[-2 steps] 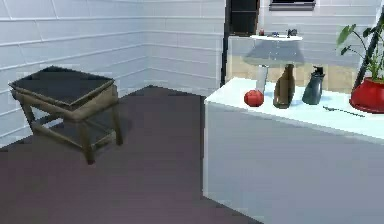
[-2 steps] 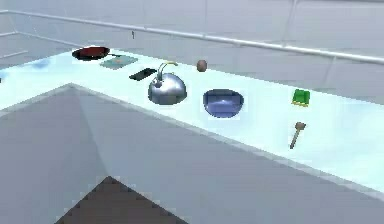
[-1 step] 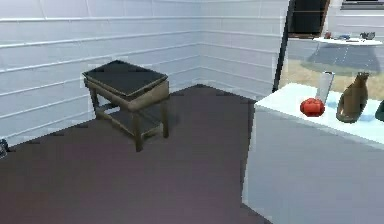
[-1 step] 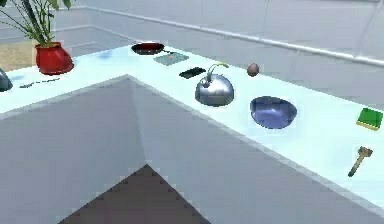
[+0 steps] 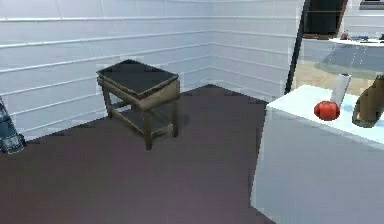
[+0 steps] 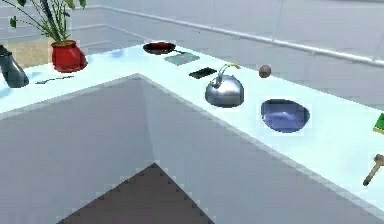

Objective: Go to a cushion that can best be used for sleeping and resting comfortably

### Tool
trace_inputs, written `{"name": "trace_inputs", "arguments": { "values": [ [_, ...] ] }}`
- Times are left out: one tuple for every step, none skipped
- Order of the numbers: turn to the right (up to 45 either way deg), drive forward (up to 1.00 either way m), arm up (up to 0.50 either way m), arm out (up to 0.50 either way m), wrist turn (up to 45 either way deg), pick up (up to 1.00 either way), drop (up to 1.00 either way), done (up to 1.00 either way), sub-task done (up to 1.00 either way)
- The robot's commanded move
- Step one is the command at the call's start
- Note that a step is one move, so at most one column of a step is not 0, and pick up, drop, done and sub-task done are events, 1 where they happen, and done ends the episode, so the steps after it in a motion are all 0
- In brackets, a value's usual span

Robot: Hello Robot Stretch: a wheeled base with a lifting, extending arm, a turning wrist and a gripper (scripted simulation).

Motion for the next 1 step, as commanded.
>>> {"name": "trace_inputs", "arguments": {
  "values": [
    [0.0,0.95,0.00,0.00,0.0,0.00,0.00,0.00,0.00]
  ]
}}
